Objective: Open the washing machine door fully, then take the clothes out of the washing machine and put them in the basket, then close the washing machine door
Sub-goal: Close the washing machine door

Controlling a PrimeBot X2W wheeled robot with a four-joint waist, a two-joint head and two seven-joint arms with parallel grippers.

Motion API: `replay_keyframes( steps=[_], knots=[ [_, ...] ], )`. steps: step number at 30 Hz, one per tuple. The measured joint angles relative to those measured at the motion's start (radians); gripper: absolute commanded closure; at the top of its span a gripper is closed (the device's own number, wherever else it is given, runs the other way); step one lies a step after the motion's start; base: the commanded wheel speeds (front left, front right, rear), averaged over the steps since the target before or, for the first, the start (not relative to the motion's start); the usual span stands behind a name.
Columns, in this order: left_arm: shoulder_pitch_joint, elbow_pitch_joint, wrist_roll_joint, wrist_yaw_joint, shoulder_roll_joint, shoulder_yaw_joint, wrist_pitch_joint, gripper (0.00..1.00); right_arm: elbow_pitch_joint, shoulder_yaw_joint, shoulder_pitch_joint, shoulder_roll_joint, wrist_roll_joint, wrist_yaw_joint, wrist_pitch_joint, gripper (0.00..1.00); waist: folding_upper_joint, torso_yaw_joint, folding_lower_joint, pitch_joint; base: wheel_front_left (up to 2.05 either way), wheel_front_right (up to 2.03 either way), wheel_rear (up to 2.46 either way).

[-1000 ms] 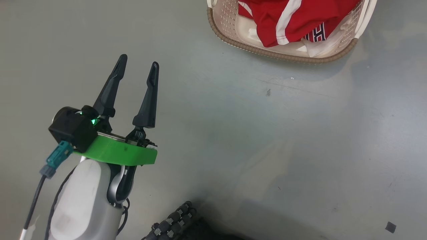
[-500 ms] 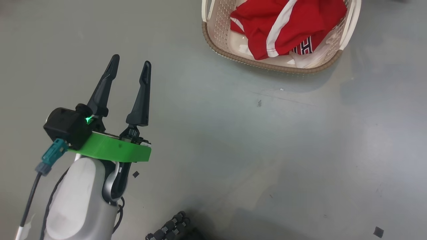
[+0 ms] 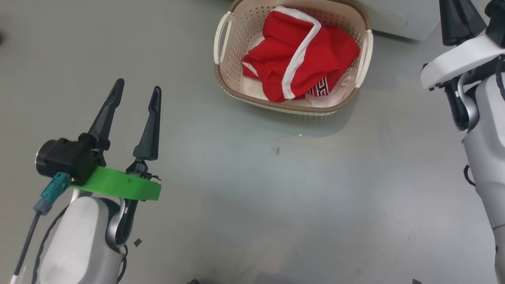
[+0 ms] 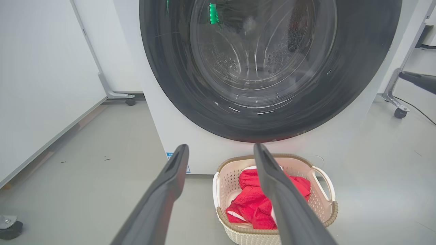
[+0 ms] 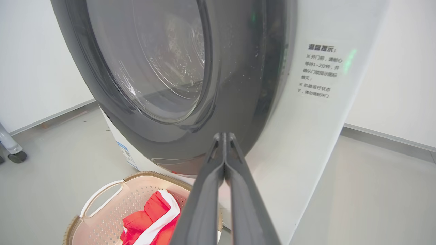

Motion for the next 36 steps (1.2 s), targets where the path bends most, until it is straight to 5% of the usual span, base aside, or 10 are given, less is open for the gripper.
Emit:
replay_keyframes(
  steps=[15, 36],
  knots=[
    [0.125, 0.032, 0.01, 0.0, 0.049, 0.017, 0.0, 0.0, -0.158, -0.102, 0.222, 0.104, 0.063, -0.016, 0.0, 1.0, 0.0, -0.133, -0.0001, -0.179, 0.0, 0.0, 0.0],
    [0.24, 0.004, 0.018, 0.0, 0.073, 0.058, 0.0, 0.0, -0.303, -0.126, 0.522, 0.162, 0.058, -0.005, 0.0, 1.0, 0.0, -0.314, -0.0001, -0.358, 0.0, 0.0, 0.0]
  ],
)
